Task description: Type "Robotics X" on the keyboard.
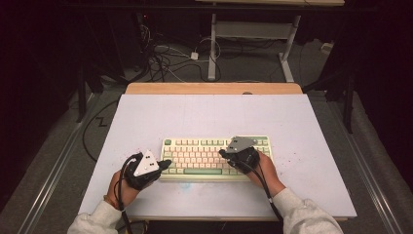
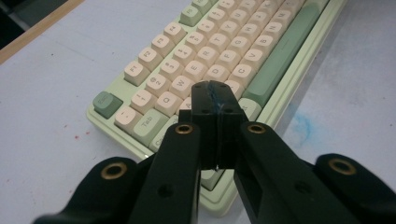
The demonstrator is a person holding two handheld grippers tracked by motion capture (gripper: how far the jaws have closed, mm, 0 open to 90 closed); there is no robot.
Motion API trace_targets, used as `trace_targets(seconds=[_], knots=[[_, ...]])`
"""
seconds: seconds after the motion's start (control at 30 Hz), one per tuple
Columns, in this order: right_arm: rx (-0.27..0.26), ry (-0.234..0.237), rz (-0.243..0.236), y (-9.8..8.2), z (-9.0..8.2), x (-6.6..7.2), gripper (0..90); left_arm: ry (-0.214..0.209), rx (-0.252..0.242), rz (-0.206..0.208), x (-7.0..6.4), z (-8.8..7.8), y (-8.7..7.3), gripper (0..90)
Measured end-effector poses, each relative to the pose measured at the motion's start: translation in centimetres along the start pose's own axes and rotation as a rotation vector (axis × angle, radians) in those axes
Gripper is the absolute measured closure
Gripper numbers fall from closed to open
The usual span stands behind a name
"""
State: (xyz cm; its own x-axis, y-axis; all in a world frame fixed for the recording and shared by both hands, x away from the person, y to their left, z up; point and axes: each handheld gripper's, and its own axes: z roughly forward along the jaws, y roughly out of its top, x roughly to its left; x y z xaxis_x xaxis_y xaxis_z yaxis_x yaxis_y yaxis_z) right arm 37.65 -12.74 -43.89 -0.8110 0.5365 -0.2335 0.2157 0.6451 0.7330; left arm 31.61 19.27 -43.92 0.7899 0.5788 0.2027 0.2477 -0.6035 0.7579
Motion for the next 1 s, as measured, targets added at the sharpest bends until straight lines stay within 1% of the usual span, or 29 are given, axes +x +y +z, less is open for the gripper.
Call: trace_targets(seconds=[0.1,0.17,0.2,0.37,0.5,0.57,0.67,0.73,0.77,0.8,0.83,0.9,0.97,1.0], knots=[[0.015,0.001,-0.004,0.1,0.4,0.0,90.0,0.002,0.000,0.000,0.0,-0.2,-0.1,87.6],[0.023,-0.002,0.002,0.2,0.6,0.0,90.0,0.000,-0.003,-0.003,0.0,-0.3,-0.2,87.6],[0.021,-0.002,-0.007,0.2,0.8,-0.1,90.0,0.002,-0.001,-0.003,0.0,-0.3,-0.3,87.5],[0.052,0.000,0.002,0.2,1.4,0.0,90.0,0.003,0.002,-0.003,0.1,-0.2,-0.3,87.5],[0.057,-0.008,0.003,0.1,1.7,-0.2,90.0,0.000,0.006,-0.003,0.2,-0.1,-0.3,87.6],[0.063,-0.004,0.002,0.1,1.7,-0.3,90.0,-0.003,0.008,0.004,0.1,0.0,-0.3,87.6],[0.065,-0.006,0.005,0.1,1.8,-0.2,90.0,0.002,0.004,0.004,0.1,0.0,-0.3,87.5],[0.070,0.002,-0.007,0.1,1.9,-0.2,90.0,0.001,0.000,-0.002,0.2,0.0,-0.3,87.5],[0.088,0.006,-0.011,0.0,2.1,-0.1,90.0,0.000,0.001,-0.003,0.2,0.1,-0.3,87.5],[0.084,0.023,-0.012,0.1,2.1,-0.1,90.0,0.000,0.004,-0.002,0.2,0.1,-0.3,87.5],[0.095,0.021,-0.017,0.2,2.0,-0.1,90.0,-0.003,0.003,-0.002,0.1,0.1,-0.3,87.5],[0.095,0.014,-0.030,0.2,2.0,-0.1,90.0,-0.003,0.005,0.005,0.1,0.2,-0.2,87.5],[0.077,0.013,-0.009,0.3,1.7,-0.1,90.0,-0.005,0.007,0.008,0.0,0.2,-0.2,87.5],[0.068,0.010,-0.016,0.3,1.5,-0.2,90.0,-0.007,0.008,0.007,0.0,0.2,-0.2,87.5]])
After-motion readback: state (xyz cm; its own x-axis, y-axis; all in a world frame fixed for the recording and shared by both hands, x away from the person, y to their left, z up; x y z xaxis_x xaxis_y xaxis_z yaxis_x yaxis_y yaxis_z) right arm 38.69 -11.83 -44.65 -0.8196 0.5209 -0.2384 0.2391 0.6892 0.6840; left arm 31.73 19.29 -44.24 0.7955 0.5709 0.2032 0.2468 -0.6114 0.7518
